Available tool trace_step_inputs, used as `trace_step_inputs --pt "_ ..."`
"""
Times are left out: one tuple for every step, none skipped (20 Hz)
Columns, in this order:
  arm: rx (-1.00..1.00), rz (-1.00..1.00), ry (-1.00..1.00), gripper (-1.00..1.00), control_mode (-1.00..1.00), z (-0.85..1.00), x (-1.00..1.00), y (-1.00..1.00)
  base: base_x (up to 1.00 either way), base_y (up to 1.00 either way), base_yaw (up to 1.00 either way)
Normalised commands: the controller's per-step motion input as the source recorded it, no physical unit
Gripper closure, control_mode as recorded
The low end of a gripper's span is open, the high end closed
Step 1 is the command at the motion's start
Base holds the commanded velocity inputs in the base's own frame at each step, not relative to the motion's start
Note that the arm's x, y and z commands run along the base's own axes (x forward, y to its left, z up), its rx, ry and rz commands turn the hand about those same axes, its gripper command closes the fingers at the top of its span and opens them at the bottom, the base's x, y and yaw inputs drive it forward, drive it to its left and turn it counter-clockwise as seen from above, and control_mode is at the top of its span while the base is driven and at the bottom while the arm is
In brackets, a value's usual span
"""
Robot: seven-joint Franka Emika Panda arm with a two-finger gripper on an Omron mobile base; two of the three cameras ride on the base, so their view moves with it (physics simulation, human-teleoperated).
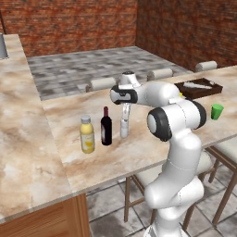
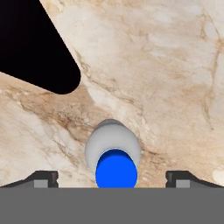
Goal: Place the drinks on the dining counter in a tight cluster.
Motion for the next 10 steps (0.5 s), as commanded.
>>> trace_step_inputs --pt "0.00 0.00 0.00 -1.00 -1.00 0.00 -0.19 -0.12 0.00 0.00 0.00" --pt "0.00 -0.05 0.00 -1.00 -1.00 0.00 -0.30 -0.19 0.00 0.00 0.00" --pt "0.00 -0.10 0.00 -1.00 -1.00 0.14 -0.32 -0.22 0.00 0.00 0.00" --pt "0.00 -0.12 0.00 -1.00 -1.00 0.24 -0.36 -0.29 0.00 0.00 0.00" --pt "0.00 -0.15 0.00 -1.00 -1.00 0.33 -0.46 -0.31 0.00 0.00 0.00" --pt "0.02 -0.17 0.00 -1.00 -1.00 0.34 -0.56 -0.33 0.00 0.00 0.00" --pt "0.05 -0.18 0.00 -1.00 -1.00 0.38 -0.66 -0.41 0.00 0.00 0.00" --pt "0.08 -0.19 -0.01 -1.00 -1.00 0.35 -0.69 -0.41 0.00 0.00 0.00" --pt "0.08 -0.18 -0.02 -1.00 -1.00 0.34 -0.70 -0.39 0.00 0.00 0.00" --pt "0.07 -0.17 -0.02 -1.00 -1.00 0.34 -0.63 -0.34 0.00 0.00 0.00"
